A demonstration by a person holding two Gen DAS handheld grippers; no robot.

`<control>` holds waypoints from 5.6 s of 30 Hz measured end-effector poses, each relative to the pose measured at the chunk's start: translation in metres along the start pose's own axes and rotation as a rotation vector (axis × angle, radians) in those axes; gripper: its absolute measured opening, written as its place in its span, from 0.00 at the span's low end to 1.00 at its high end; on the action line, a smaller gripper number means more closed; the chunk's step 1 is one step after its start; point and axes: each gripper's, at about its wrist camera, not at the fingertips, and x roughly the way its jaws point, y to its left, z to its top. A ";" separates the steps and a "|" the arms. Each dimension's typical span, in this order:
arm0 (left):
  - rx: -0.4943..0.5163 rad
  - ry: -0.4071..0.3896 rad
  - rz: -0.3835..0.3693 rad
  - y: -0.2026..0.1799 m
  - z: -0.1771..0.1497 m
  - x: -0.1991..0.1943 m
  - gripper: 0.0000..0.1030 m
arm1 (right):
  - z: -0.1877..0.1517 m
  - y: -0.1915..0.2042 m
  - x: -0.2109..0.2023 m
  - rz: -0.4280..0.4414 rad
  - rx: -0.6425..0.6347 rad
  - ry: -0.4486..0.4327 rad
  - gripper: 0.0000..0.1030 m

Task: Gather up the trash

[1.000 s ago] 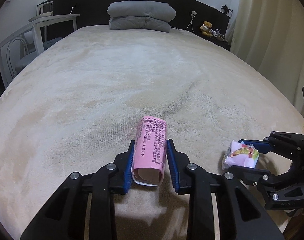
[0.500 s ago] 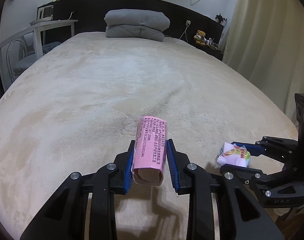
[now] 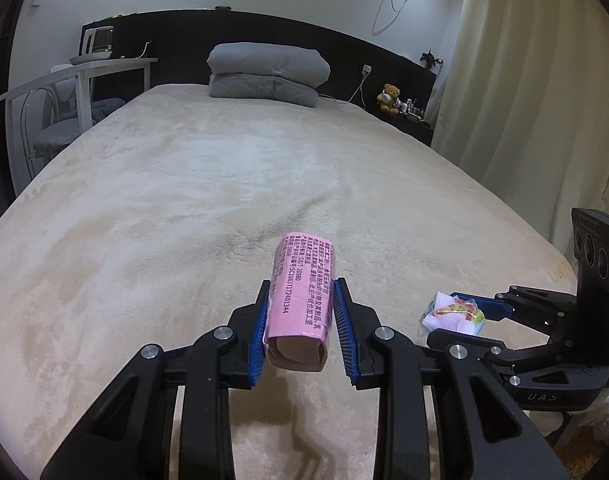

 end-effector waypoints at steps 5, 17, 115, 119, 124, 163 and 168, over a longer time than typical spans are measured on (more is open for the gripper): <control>-0.017 -0.024 -0.011 -0.006 -0.008 -0.022 0.28 | -0.012 0.004 -0.019 -0.011 0.010 -0.026 0.49; -0.033 -0.059 -0.046 -0.033 -0.041 -0.064 0.28 | -0.039 0.011 -0.060 -0.013 0.053 -0.066 0.49; -0.169 0.718 -0.050 -0.069 -0.249 -0.035 0.29 | -0.215 0.068 -0.024 0.091 0.183 0.567 0.50; -0.163 0.755 -0.038 -0.069 -0.255 -0.031 0.29 | -0.216 0.065 -0.017 0.114 0.231 0.601 0.50; -0.152 0.791 -0.043 -0.072 -0.260 -0.028 0.29 | -0.219 0.062 -0.013 0.129 0.274 0.631 0.50; -0.087 0.582 -0.061 -0.080 -0.221 -0.050 0.59 | -0.190 0.040 -0.074 0.083 0.256 0.321 0.62; -0.060 0.489 -0.061 -0.083 -0.209 -0.062 0.59 | -0.184 0.036 -0.091 0.053 0.224 0.228 0.62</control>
